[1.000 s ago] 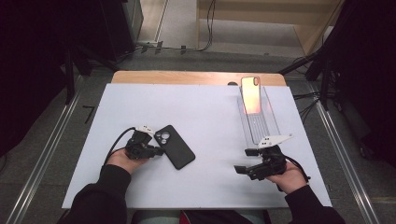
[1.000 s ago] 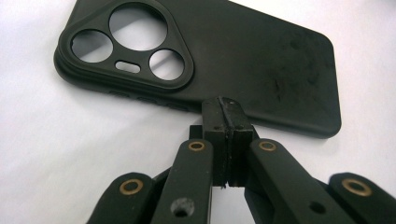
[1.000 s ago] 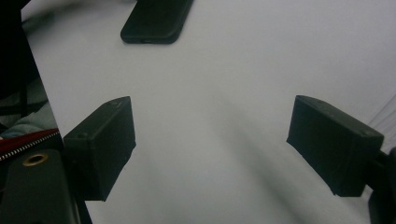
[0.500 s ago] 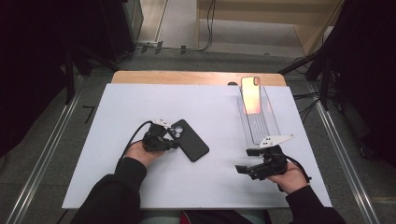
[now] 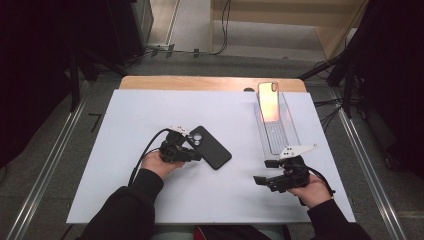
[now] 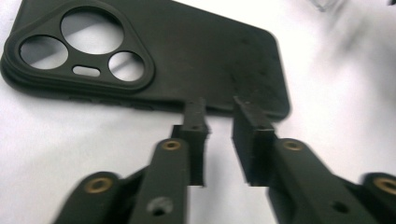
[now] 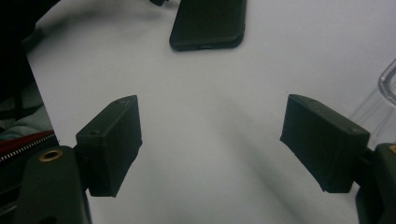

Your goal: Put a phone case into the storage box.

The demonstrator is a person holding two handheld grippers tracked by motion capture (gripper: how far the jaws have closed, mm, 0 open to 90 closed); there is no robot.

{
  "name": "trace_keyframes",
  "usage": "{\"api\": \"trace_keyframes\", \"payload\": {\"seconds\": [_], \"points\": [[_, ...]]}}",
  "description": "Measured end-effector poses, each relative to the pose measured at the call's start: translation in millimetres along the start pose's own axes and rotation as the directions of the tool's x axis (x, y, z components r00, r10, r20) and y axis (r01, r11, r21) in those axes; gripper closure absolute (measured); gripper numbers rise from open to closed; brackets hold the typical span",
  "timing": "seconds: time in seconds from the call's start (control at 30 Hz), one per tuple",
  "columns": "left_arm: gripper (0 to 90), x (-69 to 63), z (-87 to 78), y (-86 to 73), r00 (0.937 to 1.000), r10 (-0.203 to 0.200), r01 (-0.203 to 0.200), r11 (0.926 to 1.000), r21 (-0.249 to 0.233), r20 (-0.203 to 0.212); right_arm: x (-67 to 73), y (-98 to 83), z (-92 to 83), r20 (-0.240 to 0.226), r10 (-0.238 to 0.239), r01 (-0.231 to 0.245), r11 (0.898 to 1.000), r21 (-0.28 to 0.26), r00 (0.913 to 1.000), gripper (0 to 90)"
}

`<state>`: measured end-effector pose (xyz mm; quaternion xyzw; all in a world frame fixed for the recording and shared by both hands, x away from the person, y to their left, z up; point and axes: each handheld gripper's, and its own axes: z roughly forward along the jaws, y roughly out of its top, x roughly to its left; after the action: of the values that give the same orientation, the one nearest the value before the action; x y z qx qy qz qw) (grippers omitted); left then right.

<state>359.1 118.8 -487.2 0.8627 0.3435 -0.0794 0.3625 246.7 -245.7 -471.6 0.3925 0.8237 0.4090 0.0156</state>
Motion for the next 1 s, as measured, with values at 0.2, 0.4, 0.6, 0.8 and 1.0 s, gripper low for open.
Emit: {"api": "trace_keyframes", "payload": {"seconds": [0.2,0.4,0.6,0.8,1.0], "points": [[53.1,-2.0,-25.3,-6.6,0.9974,-0.03,0.031,0.9994,-0.019,0.065,1.0,-0.5,-0.7,0.001,0.002,-0.002,1.0,0.002,1.0,18.5],[44.7,-13.9,-48.0,-18.2,0.9959,0.004,0.004,0.9965,-0.083,0.091,2.6,-0.3,0.1,-0.003,-0.008,0.008,1.0,0.0,1.0,18.5],[42.5,-21.0,-60.3,-30.9,0.9952,-0.013,0.022,0.9947,-0.101,0.097,3.8,-0.4,0.2,-0.007,-0.01,0.01,1.0,-0.009,0.9999,18.4],[38.8,-26.1,-71.8,-43.5,0.9956,0.003,0.009,0.9914,-0.13,0.094,3.3,-1.9,1.1,-0.007,-0.004,0.004,1.0,-0.007,1.0,18.3],[33.3,-28.4,-79.5,-57.0,0.9965,0.008,0.004,0.9894,-0.145,0.084,4.5,-3.6,2.3,-0.01,-0.012,0.012,1.0,0.005,0.9999,17.8]]}}
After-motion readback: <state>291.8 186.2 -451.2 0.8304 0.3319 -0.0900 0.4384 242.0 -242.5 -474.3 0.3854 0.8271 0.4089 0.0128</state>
